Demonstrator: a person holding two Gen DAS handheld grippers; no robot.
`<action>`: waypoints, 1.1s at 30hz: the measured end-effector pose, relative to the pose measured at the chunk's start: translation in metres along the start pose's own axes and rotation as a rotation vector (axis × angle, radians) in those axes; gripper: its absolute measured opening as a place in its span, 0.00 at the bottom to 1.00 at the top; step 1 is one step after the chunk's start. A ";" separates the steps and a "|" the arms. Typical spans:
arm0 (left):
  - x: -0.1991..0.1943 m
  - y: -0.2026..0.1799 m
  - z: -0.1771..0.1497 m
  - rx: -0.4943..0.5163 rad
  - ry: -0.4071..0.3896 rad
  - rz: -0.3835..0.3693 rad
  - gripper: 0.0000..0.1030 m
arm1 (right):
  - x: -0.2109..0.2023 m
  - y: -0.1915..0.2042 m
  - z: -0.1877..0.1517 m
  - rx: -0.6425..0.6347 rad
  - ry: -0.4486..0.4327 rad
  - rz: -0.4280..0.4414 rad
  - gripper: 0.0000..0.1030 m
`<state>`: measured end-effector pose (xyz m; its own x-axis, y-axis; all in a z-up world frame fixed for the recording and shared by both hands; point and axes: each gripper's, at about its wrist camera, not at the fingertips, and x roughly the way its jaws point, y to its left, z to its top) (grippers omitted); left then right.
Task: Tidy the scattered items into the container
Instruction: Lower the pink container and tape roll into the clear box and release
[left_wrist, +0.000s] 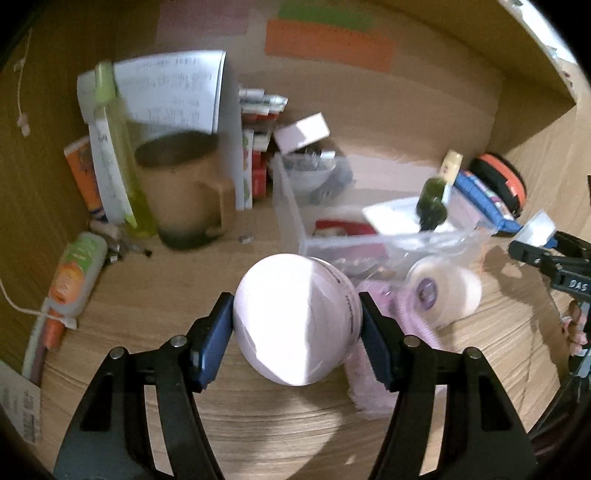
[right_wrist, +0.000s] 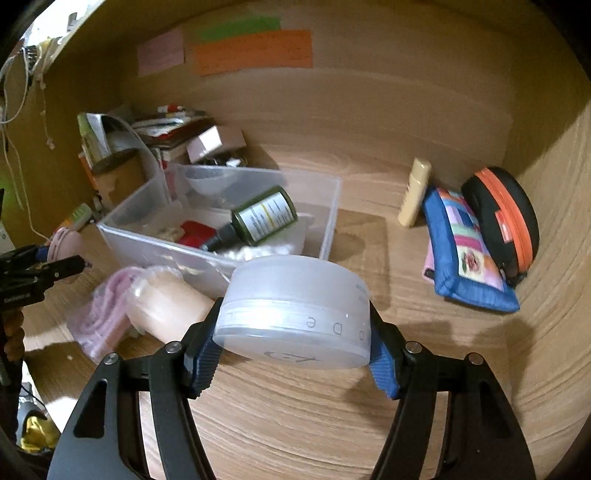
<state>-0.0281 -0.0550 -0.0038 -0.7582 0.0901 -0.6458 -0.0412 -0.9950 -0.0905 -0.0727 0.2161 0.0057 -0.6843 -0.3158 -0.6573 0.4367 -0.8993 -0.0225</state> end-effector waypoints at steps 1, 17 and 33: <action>-0.003 -0.001 0.002 0.001 -0.008 -0.007 0.63 | 0.000 0.002 0.002 -0.003 -0.006 0.004 0.62; -0.003 -0.032 0.046 0.019 -0.084 -0.100 0.63 | 0.010 0.030 0.037 -0.047 -0.056 0.082 0.62; 0.046 -0.036 0.076 0.015 -0.036 -0.138 0.63 | 0.080 0.057 0.060 -0.085 0.044 0.159 0.62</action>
<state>-0.1110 -0.0186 0.0272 -0.7673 0.2252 -0.6004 -0.1562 -0.9737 -0.1657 -0.1374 0.1212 -0.0024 -0.5771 -0.4367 -0.6901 0.5862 -0.8099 0.0224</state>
